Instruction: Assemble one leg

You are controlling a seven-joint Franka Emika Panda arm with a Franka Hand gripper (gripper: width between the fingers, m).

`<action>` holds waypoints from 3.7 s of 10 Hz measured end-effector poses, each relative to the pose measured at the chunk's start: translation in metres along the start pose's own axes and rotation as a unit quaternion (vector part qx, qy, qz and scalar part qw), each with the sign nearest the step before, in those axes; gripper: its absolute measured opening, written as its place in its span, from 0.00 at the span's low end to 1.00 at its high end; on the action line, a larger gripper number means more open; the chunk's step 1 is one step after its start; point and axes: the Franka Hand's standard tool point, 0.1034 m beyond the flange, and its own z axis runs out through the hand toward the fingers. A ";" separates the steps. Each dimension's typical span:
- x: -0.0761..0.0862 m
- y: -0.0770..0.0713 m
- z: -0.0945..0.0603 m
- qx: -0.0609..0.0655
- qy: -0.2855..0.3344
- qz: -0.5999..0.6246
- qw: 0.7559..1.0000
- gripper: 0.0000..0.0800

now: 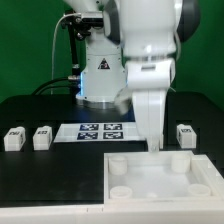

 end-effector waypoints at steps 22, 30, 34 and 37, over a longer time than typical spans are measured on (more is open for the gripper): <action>0.060 -0.082 0.032 0.235 -0.327 0.525 0.750 0.81; 0.063 -0.085 0.043 0.251 -0.338 0.528 0.737 0.81; 0.063 -0.085 0.043 0.251 -0.338 0.528 0.738 0.36; 0.063 -0.085 0.043 0.251 -0.338 0.528 0.738 0.36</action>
Offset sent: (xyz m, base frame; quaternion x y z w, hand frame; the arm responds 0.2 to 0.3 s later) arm 0.0000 0.0000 0.0000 0.0000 0.0000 0.2667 0.9638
